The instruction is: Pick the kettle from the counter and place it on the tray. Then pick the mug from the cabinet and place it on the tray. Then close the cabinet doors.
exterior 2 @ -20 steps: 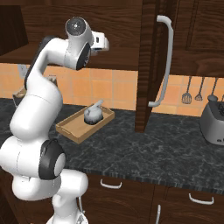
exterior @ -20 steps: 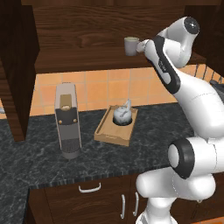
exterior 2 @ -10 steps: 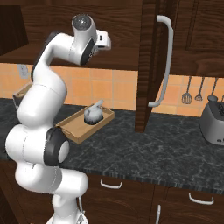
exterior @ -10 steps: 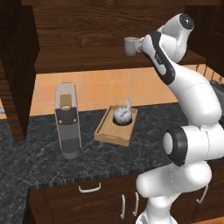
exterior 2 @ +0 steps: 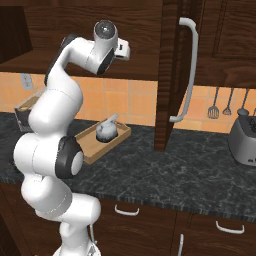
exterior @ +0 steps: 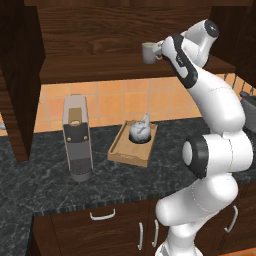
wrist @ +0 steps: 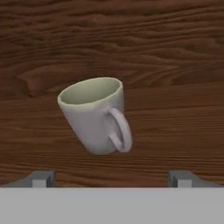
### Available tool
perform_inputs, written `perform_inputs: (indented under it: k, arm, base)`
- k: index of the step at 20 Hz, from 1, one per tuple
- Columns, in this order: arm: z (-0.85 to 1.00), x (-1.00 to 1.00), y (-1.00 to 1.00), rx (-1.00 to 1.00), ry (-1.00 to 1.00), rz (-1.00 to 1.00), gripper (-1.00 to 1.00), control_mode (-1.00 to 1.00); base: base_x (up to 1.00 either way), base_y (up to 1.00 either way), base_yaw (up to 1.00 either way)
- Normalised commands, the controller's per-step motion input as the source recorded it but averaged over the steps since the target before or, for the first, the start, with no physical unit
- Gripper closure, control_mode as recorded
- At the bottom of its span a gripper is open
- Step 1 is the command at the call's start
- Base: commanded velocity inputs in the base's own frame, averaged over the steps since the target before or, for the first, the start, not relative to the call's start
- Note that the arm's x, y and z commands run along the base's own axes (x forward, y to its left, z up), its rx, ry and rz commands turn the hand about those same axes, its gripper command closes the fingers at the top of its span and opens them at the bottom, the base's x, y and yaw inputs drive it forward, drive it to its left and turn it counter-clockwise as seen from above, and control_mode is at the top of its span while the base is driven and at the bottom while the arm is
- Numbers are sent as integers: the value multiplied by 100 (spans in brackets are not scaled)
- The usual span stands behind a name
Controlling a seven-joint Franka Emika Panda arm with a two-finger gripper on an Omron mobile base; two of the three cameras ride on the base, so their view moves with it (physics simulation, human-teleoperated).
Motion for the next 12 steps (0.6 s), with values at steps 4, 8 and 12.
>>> perform_inputs:
  k: [4,8,12]
  arm:
    - [-13,37,0,4,0,0,-100,-100]
    - [-4,43,0,0,0,0,-100,-100]
    - [0,42,-1,0,0,0,-100,-100]
  base:
    - [0,0,0]
    - [0,0,0]
    - [0,0,0]
